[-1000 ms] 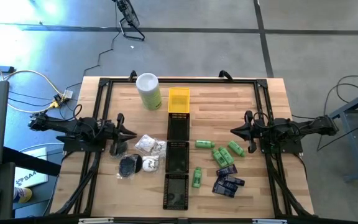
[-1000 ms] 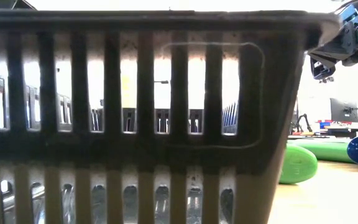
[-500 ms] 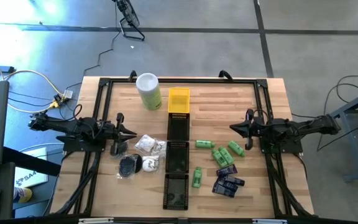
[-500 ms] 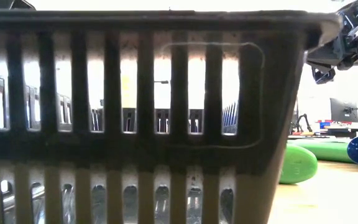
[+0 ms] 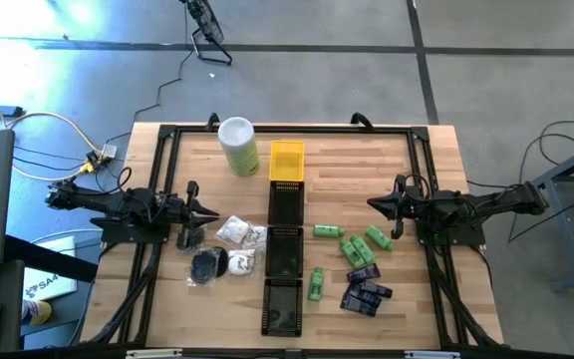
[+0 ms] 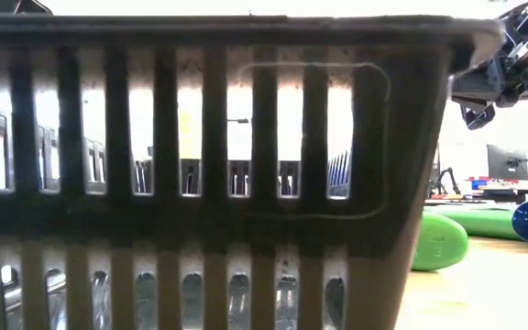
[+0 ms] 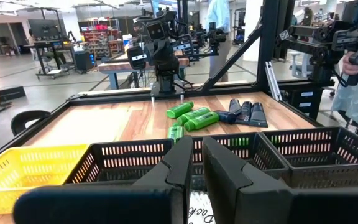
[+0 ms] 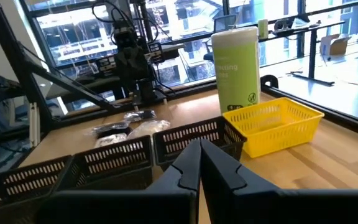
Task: Pick & Place Travel size toiletries
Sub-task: Put the green bottle into the yellow basket
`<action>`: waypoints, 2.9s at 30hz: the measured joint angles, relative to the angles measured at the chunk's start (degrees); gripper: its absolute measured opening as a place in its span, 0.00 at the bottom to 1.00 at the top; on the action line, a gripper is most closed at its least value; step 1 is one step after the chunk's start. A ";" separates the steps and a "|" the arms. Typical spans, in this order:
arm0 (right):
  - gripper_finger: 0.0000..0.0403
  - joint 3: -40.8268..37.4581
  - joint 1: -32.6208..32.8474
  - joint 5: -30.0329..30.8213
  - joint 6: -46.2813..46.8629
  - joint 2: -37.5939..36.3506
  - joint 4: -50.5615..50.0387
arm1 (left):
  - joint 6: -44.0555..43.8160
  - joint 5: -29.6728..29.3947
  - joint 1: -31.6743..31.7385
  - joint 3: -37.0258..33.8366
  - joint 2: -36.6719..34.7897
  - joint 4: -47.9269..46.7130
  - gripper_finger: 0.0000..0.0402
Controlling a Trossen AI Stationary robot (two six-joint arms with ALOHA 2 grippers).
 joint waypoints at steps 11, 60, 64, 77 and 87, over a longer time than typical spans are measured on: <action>0.01 0.02 0.01 -0.31 -0.94 0.02 4.07 | -0.19 0.20 0.00 0.00 0.00 0.01 0.08; 0.01 32.89 0.00 -12.00 36.49 44.89 -48.07 | -0.38 0.00 0.00 0.00 0.00 0.02 0.08; 0.01 32.89 0.00 -16.35 40.61 47.48 -50.93 | -0.33 0.00 0.00 0.00 -0.02 0.02 0.08; 0.01 32.89 0.00 -19.09 41.69 54.87 -52.85 | -0.31 0.28 0.00 0.00 -0.02 0.02 0.08; 0.05 32.87 0.00 -20.58 43.79 57.57 -52.81 | -0.33 0.18 0.00 0.00 -0.02 0.02 0.08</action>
